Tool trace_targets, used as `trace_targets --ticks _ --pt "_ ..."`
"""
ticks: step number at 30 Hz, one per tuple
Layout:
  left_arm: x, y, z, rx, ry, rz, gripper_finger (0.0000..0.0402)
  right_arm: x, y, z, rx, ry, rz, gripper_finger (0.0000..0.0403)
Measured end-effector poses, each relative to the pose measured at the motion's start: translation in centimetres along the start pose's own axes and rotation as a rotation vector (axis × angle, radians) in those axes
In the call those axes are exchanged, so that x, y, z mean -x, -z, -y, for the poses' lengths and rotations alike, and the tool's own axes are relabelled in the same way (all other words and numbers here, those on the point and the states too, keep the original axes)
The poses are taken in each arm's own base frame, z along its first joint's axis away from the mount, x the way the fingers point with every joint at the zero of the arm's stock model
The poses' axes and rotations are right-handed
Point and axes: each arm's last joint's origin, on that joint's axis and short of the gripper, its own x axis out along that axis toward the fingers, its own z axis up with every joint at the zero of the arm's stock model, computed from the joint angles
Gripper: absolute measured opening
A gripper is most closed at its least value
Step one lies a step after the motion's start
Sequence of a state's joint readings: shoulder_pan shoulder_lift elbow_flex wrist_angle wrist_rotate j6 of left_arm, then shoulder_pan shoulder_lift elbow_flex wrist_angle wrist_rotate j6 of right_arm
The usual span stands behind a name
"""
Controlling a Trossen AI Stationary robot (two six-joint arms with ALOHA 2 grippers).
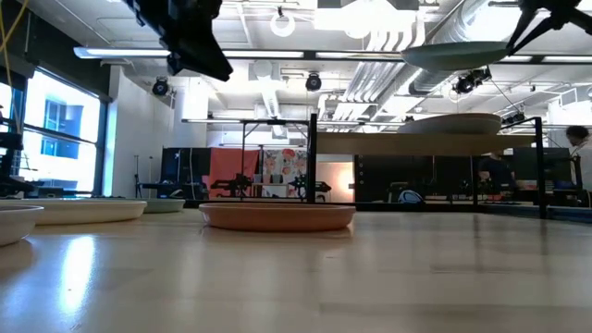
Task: Place and stack plates onto a shelf
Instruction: Stack the green plate on top of the light brown plate on the shelf
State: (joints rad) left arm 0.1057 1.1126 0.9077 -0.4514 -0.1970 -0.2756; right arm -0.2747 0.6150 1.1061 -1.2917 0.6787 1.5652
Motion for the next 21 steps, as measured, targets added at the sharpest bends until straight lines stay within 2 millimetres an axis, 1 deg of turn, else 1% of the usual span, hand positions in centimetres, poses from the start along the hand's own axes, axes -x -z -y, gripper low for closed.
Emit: trace_targets --ticks 3,9,13,21 --pt "-0.1 -0.5 -0.6 0.023 -0.015 0.033 0.0090 -0.1 -0.3 0.0 -0.028 0.014 0.063 0.0000" --pt "-0.2 -0.9 -1.6 0.055 -0.047 0.059 0.0090 -1.0 -0.2 -0.8 -0.048 0.053 0.161 0.0000" --pt "-0.3 -1.0 -1.9 0.064 -0.060 0.061 0.0090 -2.1 0.2 -1.5 -0.032 0.115 0.156 0.0000" --pt "-0.3 -1.0 -1.9 0.064 -0.053 0.058 0.0090 -4.7 0.9 -2.2 0.018 0.287 0.096 0.0000"
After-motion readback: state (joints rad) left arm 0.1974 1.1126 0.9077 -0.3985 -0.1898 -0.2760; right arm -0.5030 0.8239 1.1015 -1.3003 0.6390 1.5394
